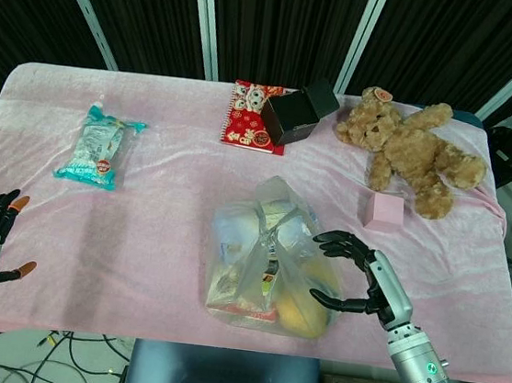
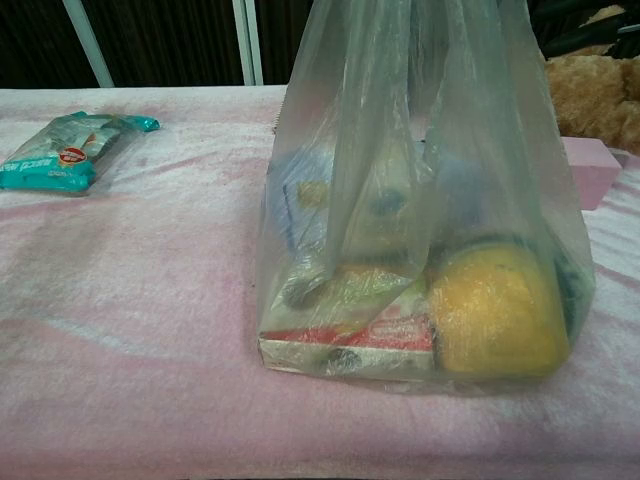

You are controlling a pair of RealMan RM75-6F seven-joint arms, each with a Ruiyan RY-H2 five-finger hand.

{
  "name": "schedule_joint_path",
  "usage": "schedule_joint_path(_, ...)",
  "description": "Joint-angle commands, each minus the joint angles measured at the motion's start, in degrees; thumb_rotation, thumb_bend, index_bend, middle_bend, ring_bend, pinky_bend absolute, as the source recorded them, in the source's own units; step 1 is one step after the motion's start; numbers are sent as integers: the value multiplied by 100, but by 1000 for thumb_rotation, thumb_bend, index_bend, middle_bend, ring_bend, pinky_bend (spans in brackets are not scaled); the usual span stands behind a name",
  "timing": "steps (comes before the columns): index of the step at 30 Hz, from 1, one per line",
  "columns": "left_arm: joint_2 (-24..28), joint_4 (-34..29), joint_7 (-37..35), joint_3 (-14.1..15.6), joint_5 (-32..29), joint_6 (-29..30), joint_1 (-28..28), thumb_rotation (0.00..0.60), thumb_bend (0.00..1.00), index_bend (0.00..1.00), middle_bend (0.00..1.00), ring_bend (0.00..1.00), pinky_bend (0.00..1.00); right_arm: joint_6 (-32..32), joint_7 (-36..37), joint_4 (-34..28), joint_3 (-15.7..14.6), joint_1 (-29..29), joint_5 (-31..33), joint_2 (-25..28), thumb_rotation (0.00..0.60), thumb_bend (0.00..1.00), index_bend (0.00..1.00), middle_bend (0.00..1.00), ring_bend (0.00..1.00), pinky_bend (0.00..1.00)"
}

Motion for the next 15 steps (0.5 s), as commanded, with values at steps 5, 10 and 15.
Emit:
schedule_joint_path(5, 5, 0, -12, -9, -17, -11, -5, 600, 0, 0, 0, 0, 0, 32, -21, 0, 35, -7, 60, -35, 600, 104, 306, 249, 250, 268)
schedule_joint_path(10, 9, -12, -8, 2, -6, -5, 1, 600, 0, 0, 0, 0, 0, 17, -13, 0, 93, 20, 97, -44, 600, 104, 292, 244, 246, 268)
schedule_joint_path(15, 5, -25, -5, -5, -12, -8, -3, 600, 0, 0, 0, 0, 0, -29, 27, 0, 110, 32, 71, -48, 600, 104, 290, 244, 246, 268)
